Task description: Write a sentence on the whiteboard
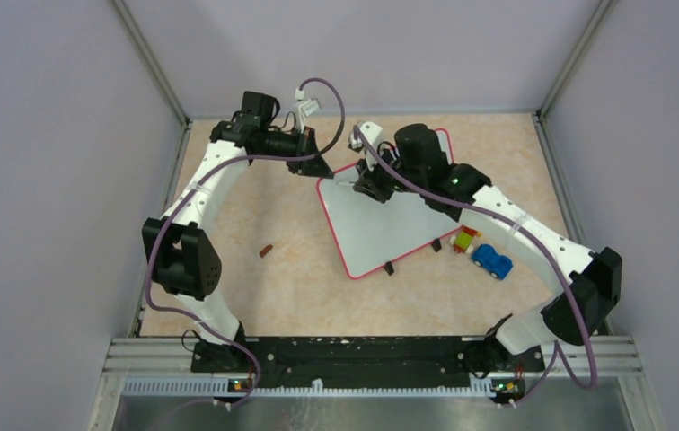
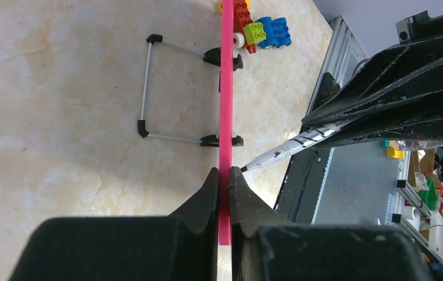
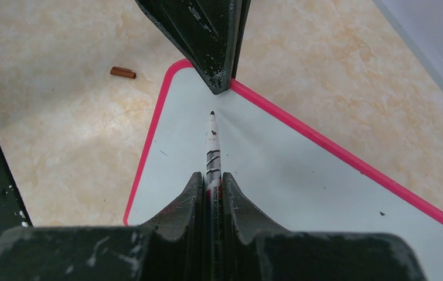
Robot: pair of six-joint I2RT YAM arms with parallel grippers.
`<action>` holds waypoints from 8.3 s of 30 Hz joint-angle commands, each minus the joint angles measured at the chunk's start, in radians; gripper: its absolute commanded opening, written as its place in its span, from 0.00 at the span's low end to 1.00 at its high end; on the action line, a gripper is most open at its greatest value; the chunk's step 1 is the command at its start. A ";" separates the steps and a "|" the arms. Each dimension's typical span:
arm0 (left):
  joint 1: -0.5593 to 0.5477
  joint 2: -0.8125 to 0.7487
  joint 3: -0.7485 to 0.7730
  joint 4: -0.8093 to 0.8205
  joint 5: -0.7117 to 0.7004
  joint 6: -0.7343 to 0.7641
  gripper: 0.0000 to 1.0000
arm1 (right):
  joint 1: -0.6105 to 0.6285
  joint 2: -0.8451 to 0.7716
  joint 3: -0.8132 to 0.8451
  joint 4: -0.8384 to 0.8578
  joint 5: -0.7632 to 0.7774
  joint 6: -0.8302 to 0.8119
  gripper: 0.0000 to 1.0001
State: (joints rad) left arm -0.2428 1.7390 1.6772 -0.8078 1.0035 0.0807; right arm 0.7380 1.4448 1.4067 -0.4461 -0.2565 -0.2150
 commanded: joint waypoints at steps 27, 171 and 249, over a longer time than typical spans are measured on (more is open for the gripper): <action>-0.002 -0.010 -0.007 0.033 0.022 0.011 0.00 | 0.066 0.061 0.009 0.024 0.048 -0.022 0.00; -0.006 -0.013 -0.020 0.031 -0.005 0.029 0.00 | -0.073 -0.013 -0.010 0.001 0.038 0.009 0.00; -0.038 0.002 -0.012 0.007 -0.047 0.075 0.00 | -0.175 -0.057 -0.078 -0.031 -0.003 -0.015 0.00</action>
State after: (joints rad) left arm -0.2626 1.7432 1.6657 -0.7841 0.9592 0.1379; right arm 0.5690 1.3998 1.3167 -0.4953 -0.2832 -0.2150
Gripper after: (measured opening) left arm 0.090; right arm 0.096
